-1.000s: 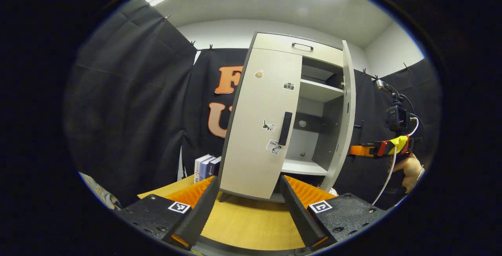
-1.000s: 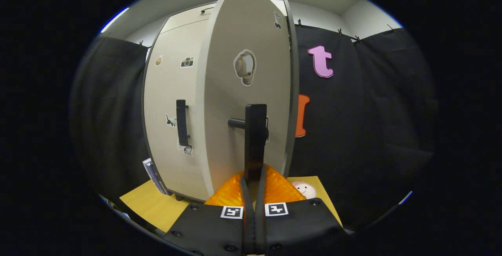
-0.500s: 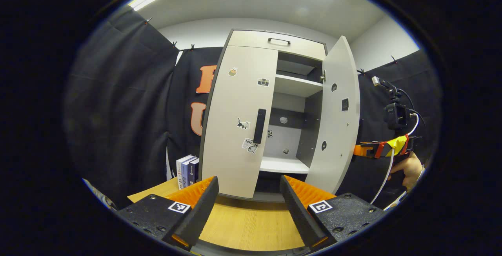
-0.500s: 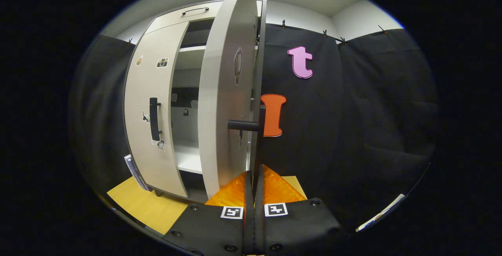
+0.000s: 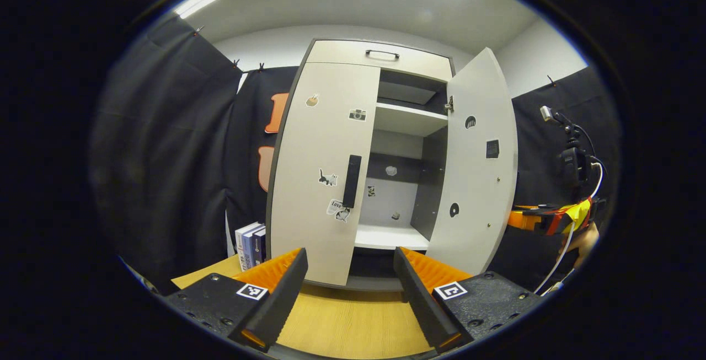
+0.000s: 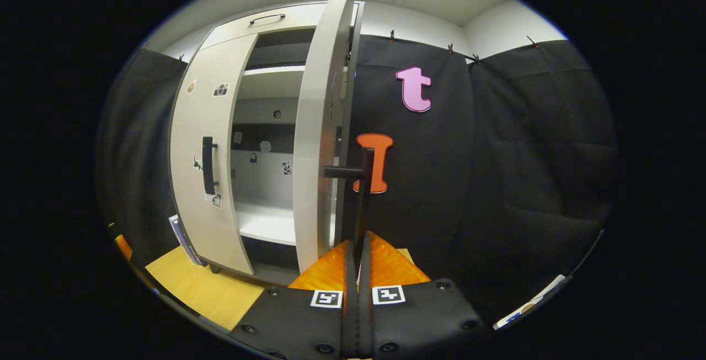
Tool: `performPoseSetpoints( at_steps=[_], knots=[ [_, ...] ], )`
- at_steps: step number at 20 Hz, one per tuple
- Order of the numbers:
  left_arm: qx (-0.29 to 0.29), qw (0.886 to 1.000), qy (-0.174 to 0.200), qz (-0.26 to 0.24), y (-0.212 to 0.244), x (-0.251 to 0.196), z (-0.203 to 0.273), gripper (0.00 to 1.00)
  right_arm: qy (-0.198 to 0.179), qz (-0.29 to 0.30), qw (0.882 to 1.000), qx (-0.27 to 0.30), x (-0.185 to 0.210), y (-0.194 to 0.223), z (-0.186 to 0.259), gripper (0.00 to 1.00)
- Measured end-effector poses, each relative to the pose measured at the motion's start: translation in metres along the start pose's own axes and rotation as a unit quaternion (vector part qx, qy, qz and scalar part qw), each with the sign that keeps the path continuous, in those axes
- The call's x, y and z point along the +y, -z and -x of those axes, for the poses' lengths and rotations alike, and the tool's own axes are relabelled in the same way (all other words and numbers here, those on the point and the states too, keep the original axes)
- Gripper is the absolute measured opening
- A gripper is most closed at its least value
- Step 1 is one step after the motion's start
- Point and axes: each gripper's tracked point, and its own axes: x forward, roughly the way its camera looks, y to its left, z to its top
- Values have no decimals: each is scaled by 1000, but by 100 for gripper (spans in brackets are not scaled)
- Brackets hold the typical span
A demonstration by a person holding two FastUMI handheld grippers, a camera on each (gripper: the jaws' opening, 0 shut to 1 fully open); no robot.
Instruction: Open the right door of the double-door shoe cabinet with the right hand, and open the left door with the left hand.
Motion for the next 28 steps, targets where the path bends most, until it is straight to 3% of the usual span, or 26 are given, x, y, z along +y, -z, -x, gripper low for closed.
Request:
performPoseSetpoints(
  at_steps=[7, 10, 15, 16, 17, 19, 21, 22, 28],
  knots=[
    [-3, 1000, 29, -3, -7, 0, -56, 95, -2, 9, 999, -32, 4, -6, 20, 10],
    [-6, 999, 34, -7, -10, 4, -82, 97, -4, -15, 1000, -9, 11, 8, 24, 48],
    [1, 999, 47, -22, -5, 9, -131, 94, 27, -40, 999, 5, 10, 16, 21, 57],
    [4, 998, 50, -24, -3, 9, -142, 92, 34, -41, 999, 4, 9, 16, 20, 72],
    [6, 998, 51, -27, 0, 11, -150, 94, 42, -44, 998, 1, 8, 15, 18, 74],
    [6, 998, 47, -28, 2, 15, -171, 95, 56, -48, 997, 0, 5, 15, 16, 95],
    [9, 998, 49, -28, 5, 18, -196, 97, 72, -52, 996, 1, 2, 15, 15, 93],
    [9, 998, 50, -30, 6, 19, -207, 95, 80, -56, 995, 0, 0, 14, 14, 100],
    [7, 998, 52, -29, 4, 25, -263, 95, 100, -72, 992, -2, 0, 11, 8, 100]
  ],
)
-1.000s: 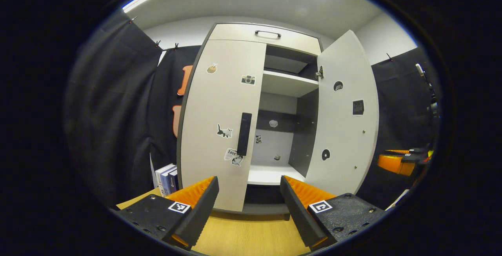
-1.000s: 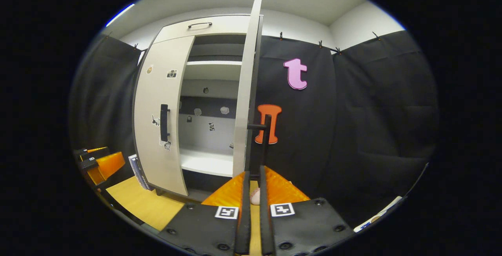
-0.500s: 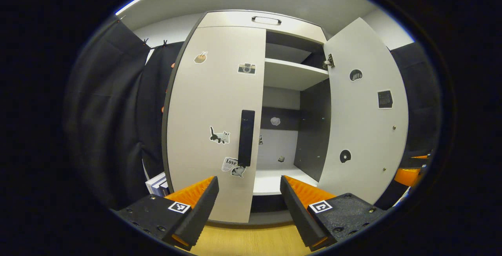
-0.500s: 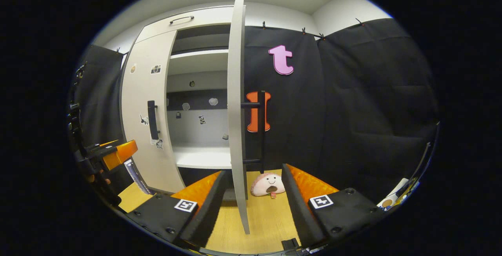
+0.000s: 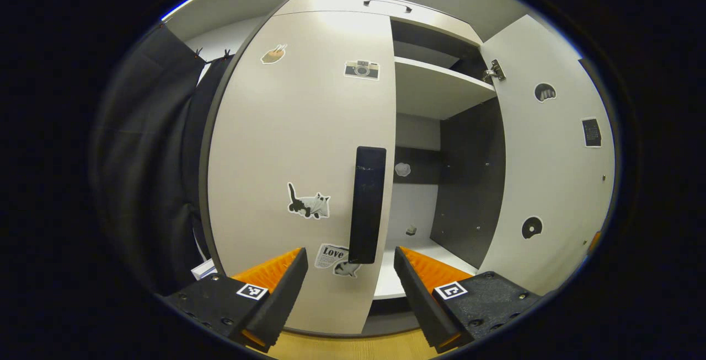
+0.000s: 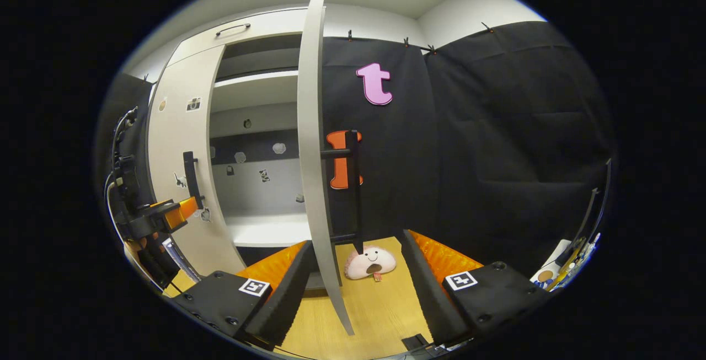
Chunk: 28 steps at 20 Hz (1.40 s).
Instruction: Open the right door of the double-door shoe cabinet with the right hand, and open the left door with the left hand.
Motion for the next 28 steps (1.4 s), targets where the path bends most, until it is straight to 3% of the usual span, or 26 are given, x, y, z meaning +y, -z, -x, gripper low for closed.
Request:
performPoseSetpoints(
  at_steps=[10, 14, 15, 18, 20, 22, 26, 28],
  knots=[
    [8, 1000, 3, -11, -2, 1, -49, 91, 13, -22, 1000, -2, 8, -4, -10, 100],
    [4, 1000, -4, -23, -2, -1, -52, 74, 4, -22, 1000, 6, 14, -2, -12, 100],
    [5, 1000, 5, -22, -3, -6, -51, 75, -2, -23, 1000, 7, 18, -2, -12, 100],
    [7, 1000, 13, -26, -2, -16, -53, 45, -9, -6, 1000, 14, 23, -1, -12, 98],
    [6, 999, 10, -35, -3, -16, -50, 34, -4, 10, 1000, 15, 18, 0, -12, 100],
    [1, 999, 17, -42, -2, -16, -52, 31, -3, 13, 1000, 15, 18, -1, -12, 100],
    [9, 999, 25, -44, 0, -16, -45, 15, -3, 14, 1000, 18, 19, 0, -11, 100],
    [10, 999, 34, -37, 2, -15, -34, 14, -9, 12, 1000, 15, 22, -1, -11, 100]
  ],
)
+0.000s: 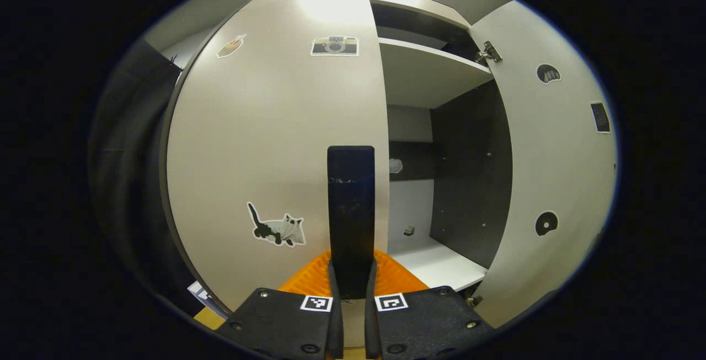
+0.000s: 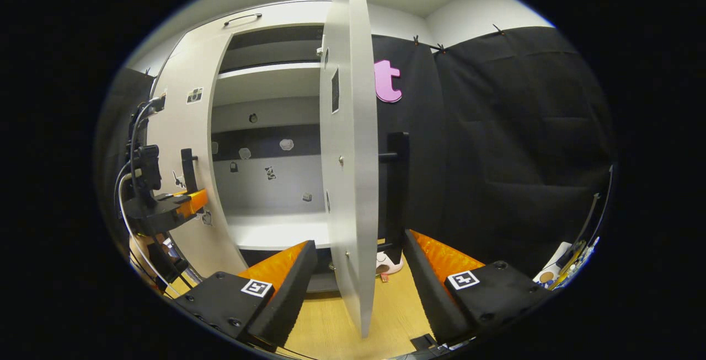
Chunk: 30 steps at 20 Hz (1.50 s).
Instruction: Open the right door of the double-door shoe cabinet with the right hand, and open the left door with the left hand.
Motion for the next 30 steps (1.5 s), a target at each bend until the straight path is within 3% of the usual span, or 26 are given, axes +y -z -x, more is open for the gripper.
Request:
performPoseSetpoints(
  at_steps=[17, 30],
  knots=[
    [-1, 1000, 24, 11, -1, 19, 75, 14, -26, 3, 1000, -11, 17, 0, 19, 100],
    [-13, 998, 45, 32, -3, 61, 137, 14, -41, 18, 999, -27, 24, -5, 24, 100]
  ],
)
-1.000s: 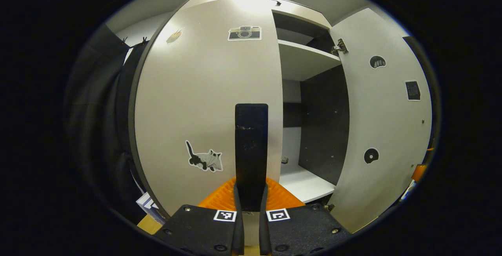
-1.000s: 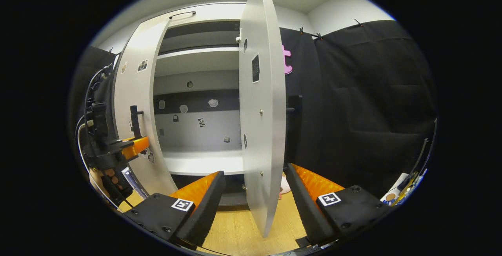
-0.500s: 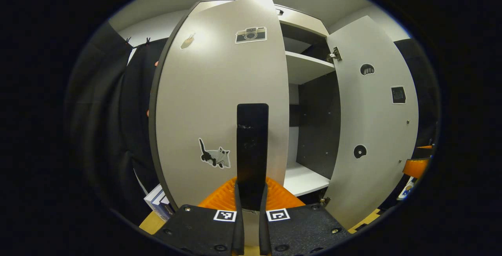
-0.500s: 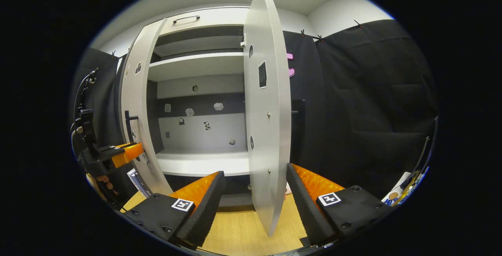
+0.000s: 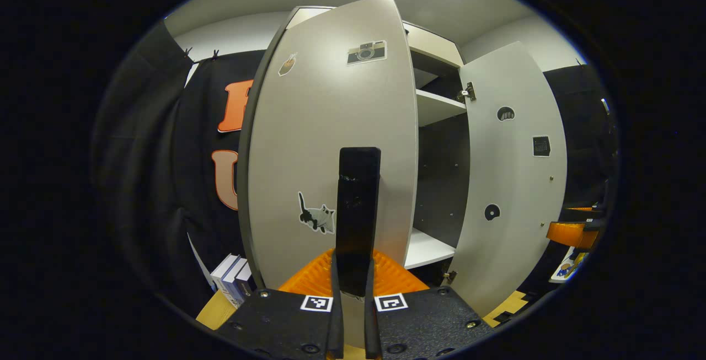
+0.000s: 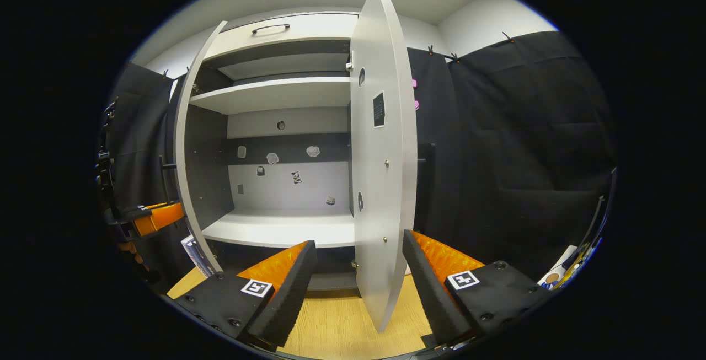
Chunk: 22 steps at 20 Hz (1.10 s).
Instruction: Open the right door of the double-door shoe cabinet with the right hand, and open the left door with the left hand.
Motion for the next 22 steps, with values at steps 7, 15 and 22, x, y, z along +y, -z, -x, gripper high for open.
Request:
performPoseSetpoints(
  at_steps=[7, 15, 22],
  knots=[
    [-9, 1000, -12, -12, -3, 27, 25, 14, -3, 15, 1000, 9, -6, 5, 1, 100],
    [-10, 995, -79, -57, -12, 92, 61, 7, -16, 2, 1000, -4, 2, 0, 2, 99],
    [-2, 993, -107, -46, -14, 140, 71, 0, -36, 6, 999, -3, 14, 4, 9, 100]
  ],
)
